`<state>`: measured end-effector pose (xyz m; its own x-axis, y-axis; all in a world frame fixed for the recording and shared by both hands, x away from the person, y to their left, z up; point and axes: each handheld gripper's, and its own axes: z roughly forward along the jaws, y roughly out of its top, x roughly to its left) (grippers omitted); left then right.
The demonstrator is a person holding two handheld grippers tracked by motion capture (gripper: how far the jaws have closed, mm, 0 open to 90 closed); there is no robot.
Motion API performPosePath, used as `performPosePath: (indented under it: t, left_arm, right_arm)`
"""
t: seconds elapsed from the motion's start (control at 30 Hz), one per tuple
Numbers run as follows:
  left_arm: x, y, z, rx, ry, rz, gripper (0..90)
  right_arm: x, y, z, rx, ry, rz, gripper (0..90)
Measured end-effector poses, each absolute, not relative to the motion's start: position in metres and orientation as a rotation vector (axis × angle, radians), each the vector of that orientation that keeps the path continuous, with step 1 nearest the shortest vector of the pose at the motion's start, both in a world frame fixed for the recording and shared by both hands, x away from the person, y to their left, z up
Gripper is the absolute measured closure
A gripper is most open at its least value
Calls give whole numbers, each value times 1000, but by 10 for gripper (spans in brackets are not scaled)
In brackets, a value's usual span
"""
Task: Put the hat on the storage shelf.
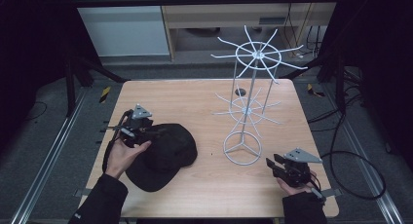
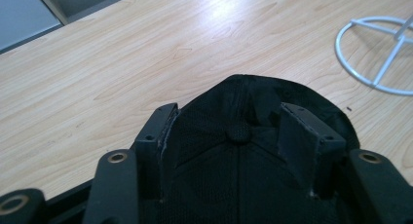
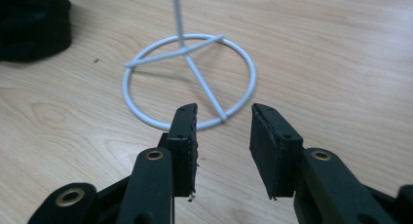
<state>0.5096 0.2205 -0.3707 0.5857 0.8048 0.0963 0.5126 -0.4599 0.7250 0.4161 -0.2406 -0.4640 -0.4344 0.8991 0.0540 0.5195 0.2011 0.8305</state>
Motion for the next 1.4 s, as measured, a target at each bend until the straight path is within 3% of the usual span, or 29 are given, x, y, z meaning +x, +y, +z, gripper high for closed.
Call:
performPosePath:
  t: [0.63,1.03,1.4]
  left_arm:
    - [526,212,-393,2211,1058,500,373]
    - [532,215,-404,2187,1141,424,736]
    - [529,216,-409,2175,1113,410,760]
  right_arm:
    - [422,-240,-470,1296,2075,1069,631]
    - [422,-239,-470,1277,2090,1062,677]
    - [421,-240,-469,1274,2088,1059,699]
